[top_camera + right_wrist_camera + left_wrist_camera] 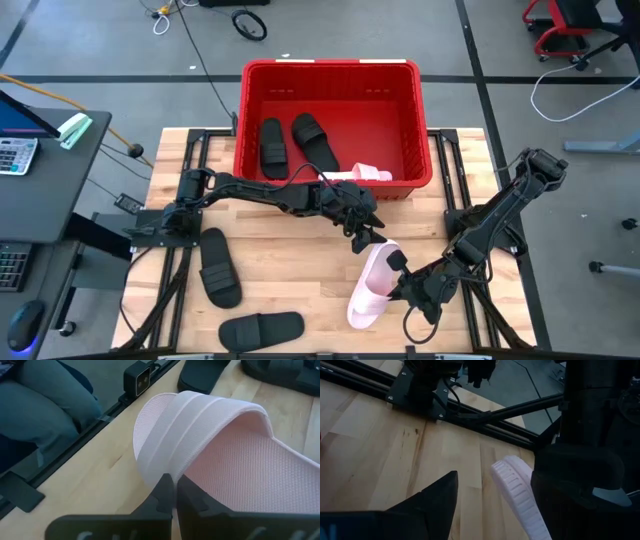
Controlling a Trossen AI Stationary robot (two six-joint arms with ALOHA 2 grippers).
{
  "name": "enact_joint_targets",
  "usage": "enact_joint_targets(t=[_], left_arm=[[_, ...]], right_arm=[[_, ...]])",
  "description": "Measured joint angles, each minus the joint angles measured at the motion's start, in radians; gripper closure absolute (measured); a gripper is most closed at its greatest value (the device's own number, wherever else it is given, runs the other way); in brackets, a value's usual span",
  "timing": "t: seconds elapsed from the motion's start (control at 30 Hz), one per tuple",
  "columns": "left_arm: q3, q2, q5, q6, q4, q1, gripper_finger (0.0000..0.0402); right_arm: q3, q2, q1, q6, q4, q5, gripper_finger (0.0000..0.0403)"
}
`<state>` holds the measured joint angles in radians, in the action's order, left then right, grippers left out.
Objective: Pick and place slides into bin
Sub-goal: Put the pink slide into the red bin
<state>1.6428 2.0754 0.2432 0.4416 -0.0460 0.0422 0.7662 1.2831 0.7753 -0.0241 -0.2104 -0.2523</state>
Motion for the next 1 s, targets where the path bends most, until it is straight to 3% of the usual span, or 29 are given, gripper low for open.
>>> enact_joint_targets(t=[0.6,1.0], left_arm=[[0.000,-0.001,-0.026,0.027,-0.001,-0.034,0.0144],[0.000,-0.001,-0.026,0.044,-0.003,0.030,0.0143]], right_arm=[[0.000,0.000,0.000,-0.028,0.001,0.019,0.0396],[0.000,0.000,-0.001,0.025,-0.002,0.008,0.0396]])
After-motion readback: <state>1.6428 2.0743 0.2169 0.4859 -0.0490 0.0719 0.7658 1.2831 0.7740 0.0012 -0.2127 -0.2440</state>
